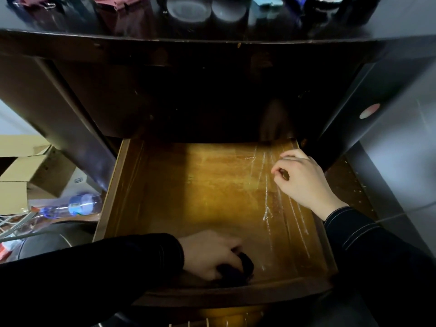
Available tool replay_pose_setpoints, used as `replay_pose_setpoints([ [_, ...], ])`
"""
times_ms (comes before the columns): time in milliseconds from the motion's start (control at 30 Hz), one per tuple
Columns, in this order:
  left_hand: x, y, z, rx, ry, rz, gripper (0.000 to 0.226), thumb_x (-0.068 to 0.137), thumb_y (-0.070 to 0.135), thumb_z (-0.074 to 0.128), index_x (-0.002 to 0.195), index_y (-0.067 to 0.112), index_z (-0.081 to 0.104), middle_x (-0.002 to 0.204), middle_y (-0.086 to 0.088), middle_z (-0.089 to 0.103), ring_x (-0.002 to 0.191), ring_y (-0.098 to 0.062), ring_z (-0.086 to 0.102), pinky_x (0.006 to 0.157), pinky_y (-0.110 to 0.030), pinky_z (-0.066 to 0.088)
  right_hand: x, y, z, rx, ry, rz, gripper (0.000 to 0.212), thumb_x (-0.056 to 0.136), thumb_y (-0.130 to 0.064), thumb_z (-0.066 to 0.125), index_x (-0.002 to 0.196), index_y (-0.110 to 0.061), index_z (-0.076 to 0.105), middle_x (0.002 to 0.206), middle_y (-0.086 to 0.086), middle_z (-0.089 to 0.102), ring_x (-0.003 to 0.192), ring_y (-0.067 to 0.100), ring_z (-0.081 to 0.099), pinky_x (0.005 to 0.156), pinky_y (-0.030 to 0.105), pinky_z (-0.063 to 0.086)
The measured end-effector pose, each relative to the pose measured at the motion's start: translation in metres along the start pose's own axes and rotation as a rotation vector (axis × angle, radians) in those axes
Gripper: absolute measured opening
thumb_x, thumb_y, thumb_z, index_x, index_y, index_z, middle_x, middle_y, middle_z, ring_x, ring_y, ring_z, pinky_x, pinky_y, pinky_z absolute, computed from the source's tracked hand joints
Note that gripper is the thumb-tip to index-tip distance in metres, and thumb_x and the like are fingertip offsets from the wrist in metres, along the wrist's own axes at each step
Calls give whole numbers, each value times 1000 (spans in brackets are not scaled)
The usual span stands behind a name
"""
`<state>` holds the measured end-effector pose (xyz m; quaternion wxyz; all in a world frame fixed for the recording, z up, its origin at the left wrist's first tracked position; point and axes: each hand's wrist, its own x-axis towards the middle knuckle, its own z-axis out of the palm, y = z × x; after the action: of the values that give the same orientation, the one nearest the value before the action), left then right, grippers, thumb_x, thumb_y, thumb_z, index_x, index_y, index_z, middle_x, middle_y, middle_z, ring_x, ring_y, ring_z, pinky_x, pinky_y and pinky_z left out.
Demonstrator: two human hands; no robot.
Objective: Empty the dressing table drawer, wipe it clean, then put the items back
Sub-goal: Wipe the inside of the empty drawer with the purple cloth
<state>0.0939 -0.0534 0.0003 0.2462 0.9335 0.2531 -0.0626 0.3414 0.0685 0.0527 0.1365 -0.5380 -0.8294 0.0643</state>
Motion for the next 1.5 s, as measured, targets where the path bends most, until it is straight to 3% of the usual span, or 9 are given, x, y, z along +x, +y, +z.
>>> replay_pose_setpoints([
  [200,-2,-36,-23,113,274,-385,39,94,43,57,132,33,54,128,0,44,108,-23,56,84,-35,52,0,0,0,-5,9,-5,15,92,-25,61,91,-24,76,96,-13,70,125,7,46,103,39,36],
  [467,16,2,6,202,53,4,46,85,32,65,128,29,53,121,-4,45,102,-27,53,73,-42,53,0,0,0,12,9,0,15,93,-25,60,92,-24,75,97,-14,70,123,7,48,105,41,37],
  [733,60,-65,-47,175,389,-521,43,95,40,55,136,28,49,126,-5,45,110,-30,54,90,-40,52,-2,-2,-3,21,12,-4,17,94,-25,59,96,-22,75,101,-11,69,124,6,47,106,38,35],
  [967,22,-10,4,129,76,97,42,83,31,62,124,29,55,115,-2,45,99,-25,50,76,-40,51,-1,0,-2,41,25,-3,15,93,-24,60,93,-23,75,97,-13,68,122,4,47,105,39,35],
  [1033,24,-13,1,141,73,64,40,88,33,60,128,30,55,116,-2,46,102,-25,50,79,-40,51,-1,0,-1,42,30,-4,15,93,-24,60,92,-23,75,97,-13,68,122,4,47,105,39,35],
  [1133,36,-36,-30,101,261,-230,39,95,39,55,133,32,54,126,-1,45,114,-24,52,91,-36,47,-1,0,-2,44,30,-4,14,92,-23,61,93,-23,75,99,-12,67,121,5,47,105,39,36],
  [1200,40,-42,-38,117,266,-290,40,94,37,58,133,31,55,127,-1,44,116,-24,51,94,-36,46,-2,-1,-3,34,24,-5,14,93,-23,61,94,-22,75,100,-11,68,122,6,47,105,39,36],
  [1400,39,10,-3,105,28,97,45,80,19,66,124,27,61,114,-5,46,102,-27,47,78,-41,47,-2,-1,-2,38,38,3,13,92,-22,62,93,-22,75,100,-11,67,120,6,49,104,39,37],
  [1500,48,5,-15,130,60,36,42,85,20,63,127,28,61,118,-5,46,107,-27,46,81,-41,46,-1,-1,-2,27,35,-5,13,91,-22,62,91,-22,75,97,-12,68,120,5,48,103,39,36],
])
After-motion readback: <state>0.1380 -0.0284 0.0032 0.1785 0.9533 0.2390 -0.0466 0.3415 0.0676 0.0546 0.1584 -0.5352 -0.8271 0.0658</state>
